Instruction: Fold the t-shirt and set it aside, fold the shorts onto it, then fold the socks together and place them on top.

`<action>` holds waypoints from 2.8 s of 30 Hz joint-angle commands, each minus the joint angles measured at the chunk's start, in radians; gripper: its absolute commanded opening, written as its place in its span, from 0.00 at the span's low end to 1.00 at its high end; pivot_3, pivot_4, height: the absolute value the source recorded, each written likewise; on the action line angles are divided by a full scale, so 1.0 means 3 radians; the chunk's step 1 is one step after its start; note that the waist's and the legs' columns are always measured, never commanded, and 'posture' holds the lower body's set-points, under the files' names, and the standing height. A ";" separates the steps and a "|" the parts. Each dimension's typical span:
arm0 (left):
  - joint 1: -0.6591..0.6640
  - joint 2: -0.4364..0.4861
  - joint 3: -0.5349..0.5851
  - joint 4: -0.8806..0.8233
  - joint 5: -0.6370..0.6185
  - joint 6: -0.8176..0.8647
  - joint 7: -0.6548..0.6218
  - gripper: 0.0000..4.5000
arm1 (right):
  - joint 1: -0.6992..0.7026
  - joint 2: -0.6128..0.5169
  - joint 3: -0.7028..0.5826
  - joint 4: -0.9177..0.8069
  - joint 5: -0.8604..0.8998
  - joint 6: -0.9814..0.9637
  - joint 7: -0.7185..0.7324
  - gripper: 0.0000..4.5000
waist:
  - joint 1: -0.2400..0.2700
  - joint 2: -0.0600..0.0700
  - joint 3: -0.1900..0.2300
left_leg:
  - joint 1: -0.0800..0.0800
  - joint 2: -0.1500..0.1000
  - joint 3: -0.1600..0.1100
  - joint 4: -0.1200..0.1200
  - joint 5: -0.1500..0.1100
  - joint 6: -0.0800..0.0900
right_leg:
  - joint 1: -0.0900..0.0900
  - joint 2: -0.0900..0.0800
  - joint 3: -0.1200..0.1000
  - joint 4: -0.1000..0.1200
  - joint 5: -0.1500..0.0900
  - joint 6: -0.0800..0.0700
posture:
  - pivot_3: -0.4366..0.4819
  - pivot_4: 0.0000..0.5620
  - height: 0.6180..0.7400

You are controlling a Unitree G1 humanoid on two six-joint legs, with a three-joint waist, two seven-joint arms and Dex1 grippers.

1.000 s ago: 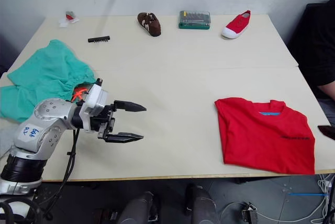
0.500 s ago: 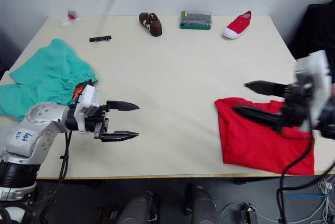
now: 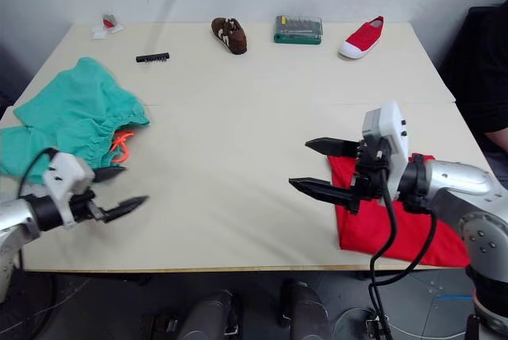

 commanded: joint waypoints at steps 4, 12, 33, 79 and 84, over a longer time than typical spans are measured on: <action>-0.0193 0.0254 0.0021 0.0674 0.0397 -0.0304 0.0203 1.00 | -0.0171 0.0105 0.0199 0.0057 -0.0094 -0.0147 0.0020 1.00 | -0.0016 0.0000 0.0000 | 0.0003 0.0003 0.0003 0.0000 0.0003 -0.0003 | -0.0003 0.0000 0.0000 0.0005 0.0003 -0.0004 | 0.48 0.27 1.00; -0.0863 0.0512 -0.0732 0.1849 0.1125 -0.1088 0.0264 1.00 | -0.0145 0.0146 0.0246 0.0023 -0.0215 -0.0209 -0.0085 1.00 | -0.0018 -0.0002 -0.0001 | 0.0000 0.0004 0.0008 -0.0003 0.0002 -0.0008 | -0.0012 0.0000 -0.0003 0.0017 -0.0002 -0.0014 | 0.48 0.27 1.00; -0.1368 0.0081 -0.1263 0.0129 -0.0120 0.0430 -0.0726 0.00 | 0.0256 -0.0079 -0.0070 -0.0231 -0.0208 -0.0194 -0.0232 1.00 | -0.0017 -0.0010 -0.0005 | 0.0001 0.0002 0.0015 0.0005 0.0011 -0.0024 | -0.0011 -0.0003 0.0006 0.0034 -0.0002 -0.0013 | 0.48 0.27 1.00; -0.0787 0.0529 -0.1371 0.0500 0.0491 -0.0850 -0.1234 0.24 | 0.0050 0.0394 0.0993 0.0901 -0.1406 -0.0517 0.0300 0.66 | -0.0040 -0.0015 -0.0002 | 0.0002 0.0011 0.0038 0.0045 -0.0014 -0.0003 | -0.0015 0.0009 0.0029 0.0045 -0.0005 -0.0011 | 0.48 0.27 1.00; -0.0977 0.0497 -0.1477 0.0843 0.0607 -0.0987 -0.1250 0.00 | 0.0019 0.0410 0.0882 0.0849 -0.1158 -0.0305 0.0375 0.27 | -0.0030 -0.0015 -0.0002 | 0.0004 0.0011 0.0039 0.0046 -0.0017 0.0003 | -0.0015 0.0008 0.0030 0.0046 -0.0005 -0.0011 | 0.48 0.27 1.00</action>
